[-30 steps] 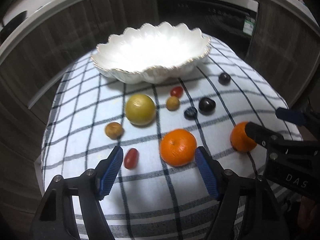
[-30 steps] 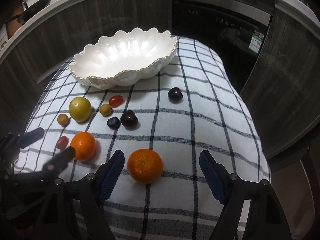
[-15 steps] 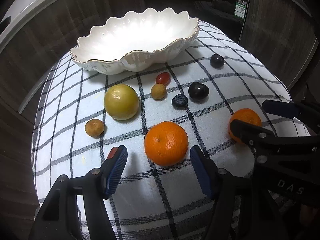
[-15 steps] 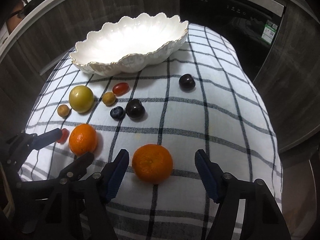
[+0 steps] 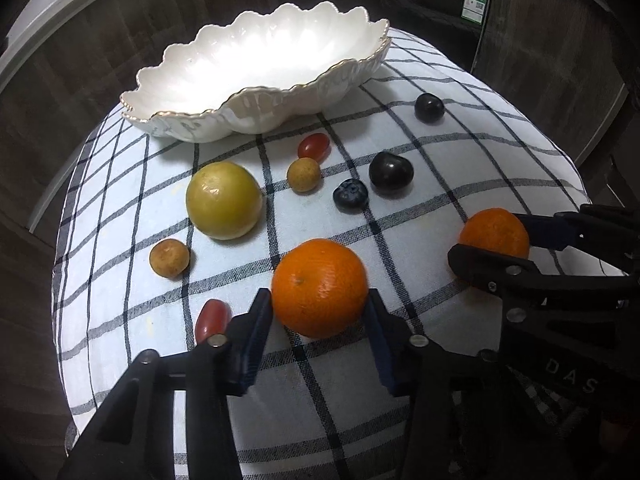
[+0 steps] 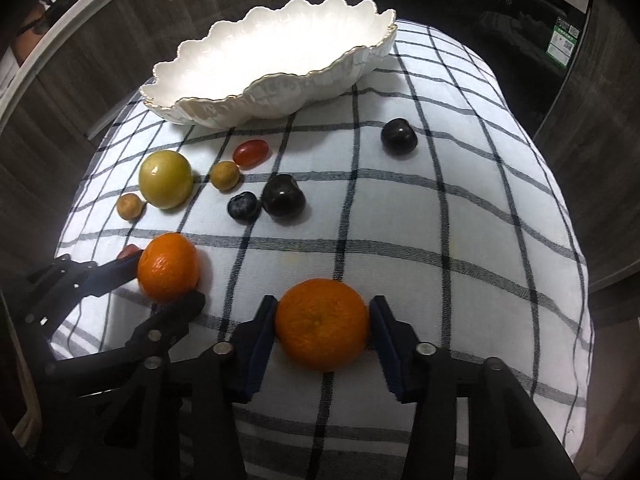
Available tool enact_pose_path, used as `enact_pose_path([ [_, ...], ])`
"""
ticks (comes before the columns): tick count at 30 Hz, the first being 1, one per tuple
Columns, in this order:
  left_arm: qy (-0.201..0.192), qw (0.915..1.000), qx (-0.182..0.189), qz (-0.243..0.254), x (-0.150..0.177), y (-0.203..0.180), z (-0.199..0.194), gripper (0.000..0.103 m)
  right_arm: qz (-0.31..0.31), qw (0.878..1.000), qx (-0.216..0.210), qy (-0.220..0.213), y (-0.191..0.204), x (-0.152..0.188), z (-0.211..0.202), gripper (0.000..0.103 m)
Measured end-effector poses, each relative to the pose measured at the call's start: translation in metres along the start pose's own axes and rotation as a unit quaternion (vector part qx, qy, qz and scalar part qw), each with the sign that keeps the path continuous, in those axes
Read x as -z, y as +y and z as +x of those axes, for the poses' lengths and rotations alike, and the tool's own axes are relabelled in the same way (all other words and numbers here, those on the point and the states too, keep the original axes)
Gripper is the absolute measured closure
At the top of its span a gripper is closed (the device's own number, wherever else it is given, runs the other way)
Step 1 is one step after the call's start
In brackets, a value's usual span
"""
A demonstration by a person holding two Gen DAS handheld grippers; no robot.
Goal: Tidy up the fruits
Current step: 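Close the right tool on a mandarin orange while the left tool grasps another mandarin, then lift both held mandarins and carry them over the white bowl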
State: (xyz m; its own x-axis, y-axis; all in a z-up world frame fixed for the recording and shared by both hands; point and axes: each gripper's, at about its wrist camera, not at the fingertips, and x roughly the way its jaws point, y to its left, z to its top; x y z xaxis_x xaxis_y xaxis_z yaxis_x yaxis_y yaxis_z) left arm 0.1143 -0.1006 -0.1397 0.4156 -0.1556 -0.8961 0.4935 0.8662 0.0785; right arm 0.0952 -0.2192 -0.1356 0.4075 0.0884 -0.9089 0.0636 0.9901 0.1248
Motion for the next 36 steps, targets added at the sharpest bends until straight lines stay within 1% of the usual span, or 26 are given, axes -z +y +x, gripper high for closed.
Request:
enact_pose_path([
  [6,-0.002,1.0,-0.003,-0.008,-0.001,0.003,-0.002,0.059,0.004,1.0,-0.002,-0.002,-0.002,0.0,-0.001,0.059],
  [14,-0.018,0.9997,-0.01,-0.01,-0.001,0.003,-0.013,0.059,0.009,1.0,-0.001,-0.018,-0.004,0.0,-0.01,0.059],
  [27,-0.066,0.9972,-0.033,-0.013,0.0,0.007,-0.046,0.06,0.002,0.998,0.005,-0.058,0.0,0.0,-0.034,0.06],
  [36,-0.09,0.9948,-0.046,-0.014,0.004,0.009,-0.065,0.06,-0.008,0.996,0.01,-0.086,0.004,0.0,-0.052,0.06],
])
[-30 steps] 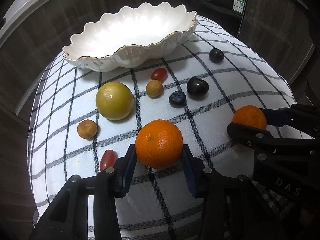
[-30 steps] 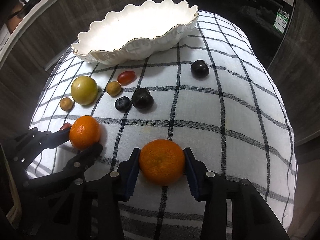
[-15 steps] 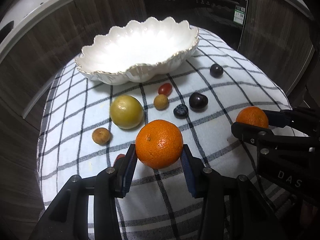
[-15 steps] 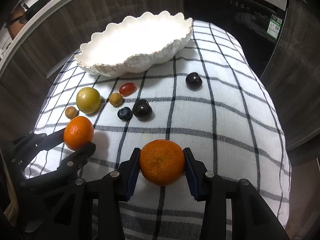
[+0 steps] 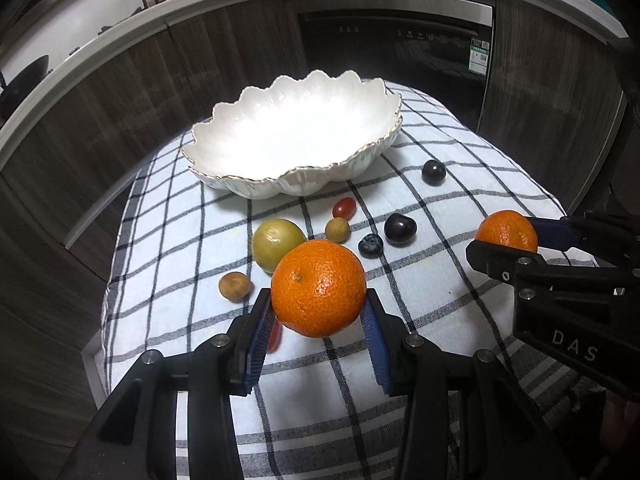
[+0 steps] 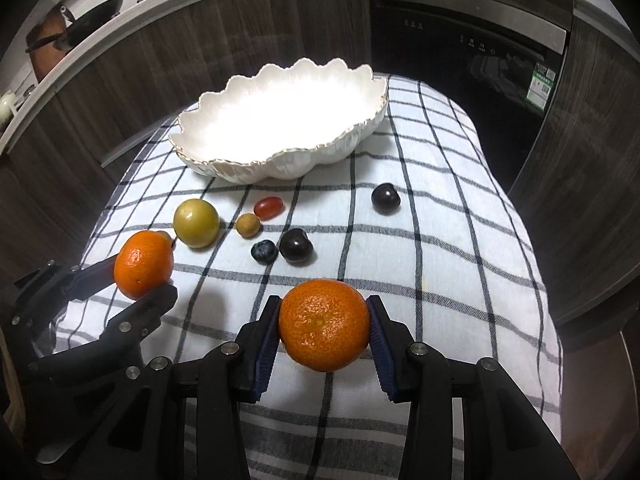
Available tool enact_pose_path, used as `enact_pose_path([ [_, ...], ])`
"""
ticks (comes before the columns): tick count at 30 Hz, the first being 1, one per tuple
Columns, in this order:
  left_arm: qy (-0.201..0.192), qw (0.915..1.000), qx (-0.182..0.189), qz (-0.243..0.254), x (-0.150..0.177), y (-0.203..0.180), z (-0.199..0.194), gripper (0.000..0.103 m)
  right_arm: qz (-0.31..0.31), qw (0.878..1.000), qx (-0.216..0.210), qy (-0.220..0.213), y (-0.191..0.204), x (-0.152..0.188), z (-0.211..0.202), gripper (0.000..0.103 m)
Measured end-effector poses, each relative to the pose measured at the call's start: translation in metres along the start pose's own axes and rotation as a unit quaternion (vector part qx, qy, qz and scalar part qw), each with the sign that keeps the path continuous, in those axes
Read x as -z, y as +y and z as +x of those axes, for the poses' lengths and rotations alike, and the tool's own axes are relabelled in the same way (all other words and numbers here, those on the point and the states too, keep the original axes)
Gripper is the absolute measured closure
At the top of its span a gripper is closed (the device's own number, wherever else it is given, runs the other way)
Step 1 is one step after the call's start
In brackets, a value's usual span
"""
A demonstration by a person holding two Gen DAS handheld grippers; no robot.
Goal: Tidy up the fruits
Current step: 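Lift both held mandarins and carry them over the white bowl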
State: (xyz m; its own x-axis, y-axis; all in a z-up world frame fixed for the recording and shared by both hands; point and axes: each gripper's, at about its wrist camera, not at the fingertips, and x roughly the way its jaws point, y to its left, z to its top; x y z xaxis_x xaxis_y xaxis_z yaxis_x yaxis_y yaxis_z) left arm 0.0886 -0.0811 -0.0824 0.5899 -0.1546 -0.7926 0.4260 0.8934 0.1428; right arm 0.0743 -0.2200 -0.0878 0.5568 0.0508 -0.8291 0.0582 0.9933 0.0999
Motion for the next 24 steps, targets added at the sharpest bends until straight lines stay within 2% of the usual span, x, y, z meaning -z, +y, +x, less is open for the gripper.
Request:
enact_pose_path([
  [24,-0.039,0.9981,-0.034,-0.033,-0.017,0.027,-0.023,0.06,-0.035,0.998,0.002,-0.045,0.018,-0.021,-0.022,0.06],
])
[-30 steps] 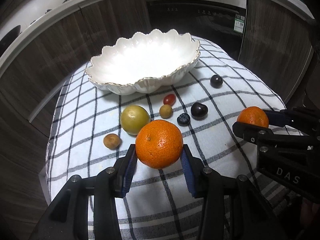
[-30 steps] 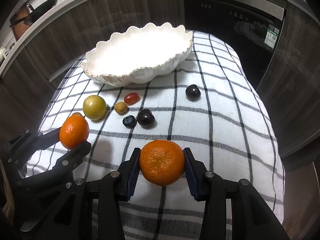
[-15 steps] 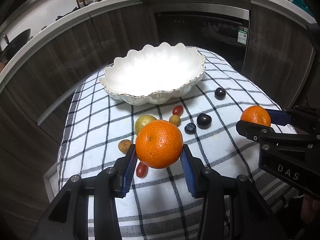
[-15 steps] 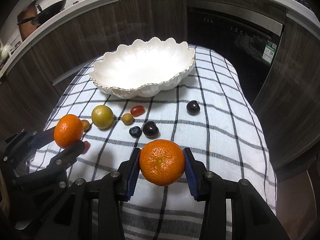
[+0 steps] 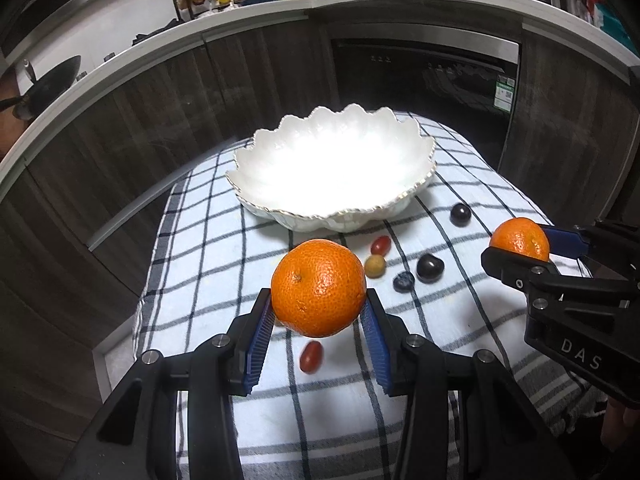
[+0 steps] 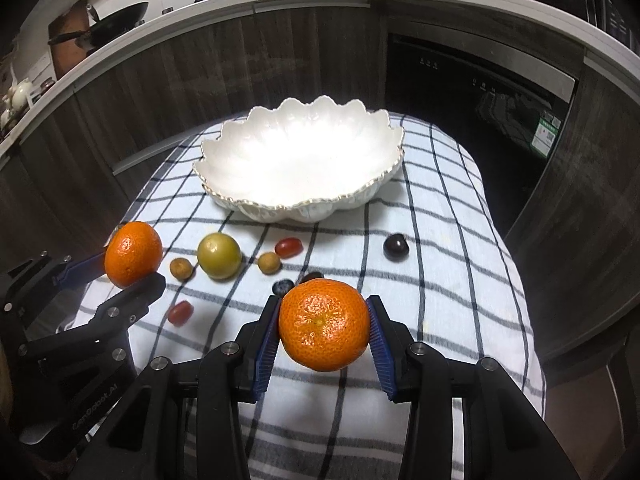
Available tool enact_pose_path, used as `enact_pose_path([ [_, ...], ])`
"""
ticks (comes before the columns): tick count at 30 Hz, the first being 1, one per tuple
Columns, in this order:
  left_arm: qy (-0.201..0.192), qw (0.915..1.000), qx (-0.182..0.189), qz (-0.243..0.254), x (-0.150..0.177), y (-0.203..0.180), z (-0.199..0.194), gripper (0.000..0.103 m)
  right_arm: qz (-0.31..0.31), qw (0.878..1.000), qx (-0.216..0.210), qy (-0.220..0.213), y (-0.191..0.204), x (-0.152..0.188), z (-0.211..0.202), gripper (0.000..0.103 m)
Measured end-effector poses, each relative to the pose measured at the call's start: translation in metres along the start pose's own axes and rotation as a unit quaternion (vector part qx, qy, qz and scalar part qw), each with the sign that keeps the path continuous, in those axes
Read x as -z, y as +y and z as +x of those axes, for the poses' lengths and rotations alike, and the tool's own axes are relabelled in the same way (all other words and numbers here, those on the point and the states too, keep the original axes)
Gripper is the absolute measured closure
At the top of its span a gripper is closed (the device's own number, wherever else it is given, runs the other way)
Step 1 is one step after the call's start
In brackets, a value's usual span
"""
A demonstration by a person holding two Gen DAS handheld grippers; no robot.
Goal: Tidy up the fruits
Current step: 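Lift both held mandarins and carry them over the white bowl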
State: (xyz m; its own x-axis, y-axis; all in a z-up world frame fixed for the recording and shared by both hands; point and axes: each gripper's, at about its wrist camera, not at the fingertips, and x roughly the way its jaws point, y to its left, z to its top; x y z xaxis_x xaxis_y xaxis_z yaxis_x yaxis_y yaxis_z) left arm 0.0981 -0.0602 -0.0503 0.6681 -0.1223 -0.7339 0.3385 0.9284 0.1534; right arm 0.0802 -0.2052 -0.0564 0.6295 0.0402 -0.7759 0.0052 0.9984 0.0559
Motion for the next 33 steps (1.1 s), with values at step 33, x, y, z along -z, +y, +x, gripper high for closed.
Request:
enact_pose_path([
  [33,-0.024,0.9982,-0.005,-0.054,-0.076,0.032,0.034,0.06,-0.003,0.997,0.021,-0.07,-0.011,-0.092,0.018,0.06],
])
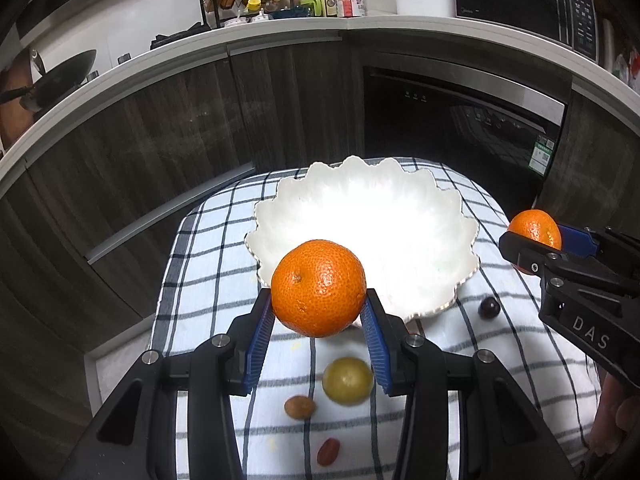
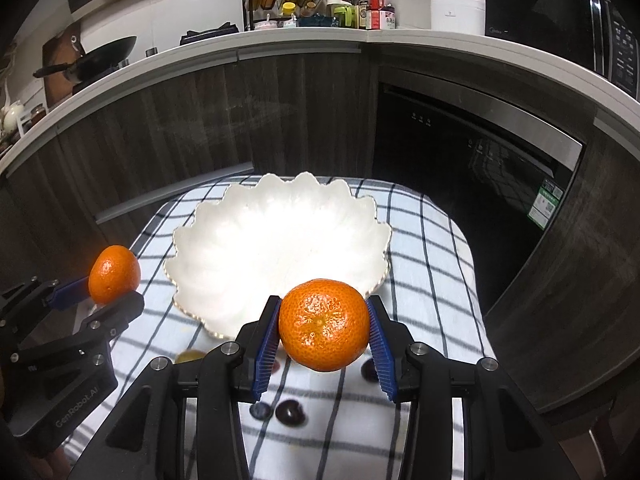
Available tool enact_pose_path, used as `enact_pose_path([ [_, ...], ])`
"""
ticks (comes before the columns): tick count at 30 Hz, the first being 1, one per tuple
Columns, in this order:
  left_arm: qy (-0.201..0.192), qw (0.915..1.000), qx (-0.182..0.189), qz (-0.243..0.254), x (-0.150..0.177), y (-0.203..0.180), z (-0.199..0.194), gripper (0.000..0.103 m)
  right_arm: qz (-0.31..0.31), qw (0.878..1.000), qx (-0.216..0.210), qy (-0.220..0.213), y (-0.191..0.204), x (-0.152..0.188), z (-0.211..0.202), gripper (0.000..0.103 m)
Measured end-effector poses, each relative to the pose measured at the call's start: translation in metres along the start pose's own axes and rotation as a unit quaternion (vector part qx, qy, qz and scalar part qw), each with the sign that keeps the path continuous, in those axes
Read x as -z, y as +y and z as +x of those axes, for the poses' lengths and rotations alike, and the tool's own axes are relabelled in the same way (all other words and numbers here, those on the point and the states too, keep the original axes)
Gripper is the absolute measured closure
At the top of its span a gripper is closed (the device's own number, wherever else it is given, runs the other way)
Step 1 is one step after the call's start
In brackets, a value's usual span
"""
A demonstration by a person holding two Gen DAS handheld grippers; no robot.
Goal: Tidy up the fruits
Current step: 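Lift both held mandarins and carry them over the white bowl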
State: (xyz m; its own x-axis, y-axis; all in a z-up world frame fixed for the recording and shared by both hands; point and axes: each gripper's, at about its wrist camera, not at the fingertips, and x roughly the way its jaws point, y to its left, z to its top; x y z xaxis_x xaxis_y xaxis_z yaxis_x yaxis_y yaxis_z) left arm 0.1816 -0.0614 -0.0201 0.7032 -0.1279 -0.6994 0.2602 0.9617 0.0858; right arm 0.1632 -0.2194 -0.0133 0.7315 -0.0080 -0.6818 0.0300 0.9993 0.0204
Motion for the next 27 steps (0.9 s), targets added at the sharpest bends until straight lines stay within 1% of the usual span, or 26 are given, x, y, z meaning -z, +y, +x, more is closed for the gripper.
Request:
enact_pose_path([
  [3,0.007,0.9999,0.011,-0.011,-0.009,0.002,0.008,0.059,0.001,1.0,-0.007,0.0,-0.001,-0.006,0.005,0.06],
  [7,0.006,0.9999,0.006,-0.009,-0.018,0.001,0.015,0.059,-0.002,1.0,-0.013,-0.003,-0.002,-0.017,0.014,0.06],
  [9,0.01,0.9998,0.011,-0.014,-0.024,0.004,0.02,0.059,-0.003,1.0,-0.013,-0.006,-0.002,-0.022,0.018,0.06],
  [15,0.009,0.9996,0.009,-0.023,-0.037,0.016,0.031,0.059,-0.008,1.0,-0.009,-0.011,-0.001,-0.038,0.031,0.06],
  [18,0.001,0.9997,0.007,-0.022,-0.04,0.019,0.035,0.059,-0.01,1.0,-0.008,-0.012,0.001,-0.045,0.038,0.06],
  [23,0.006,0.9995,0.012,-0.028,-0.045,0.022,0.05,0.059,-0.013,1.0,-0.005,-0.015,0.001,-0.051,0.046,0.06],
  [27,0.007,0.9995,0.017,-0.027,-0.05,0.022,0.063,0.059,-0.007,1.0,0.0,-0.009,-0.002,-0.053,0.057,0.06],
])
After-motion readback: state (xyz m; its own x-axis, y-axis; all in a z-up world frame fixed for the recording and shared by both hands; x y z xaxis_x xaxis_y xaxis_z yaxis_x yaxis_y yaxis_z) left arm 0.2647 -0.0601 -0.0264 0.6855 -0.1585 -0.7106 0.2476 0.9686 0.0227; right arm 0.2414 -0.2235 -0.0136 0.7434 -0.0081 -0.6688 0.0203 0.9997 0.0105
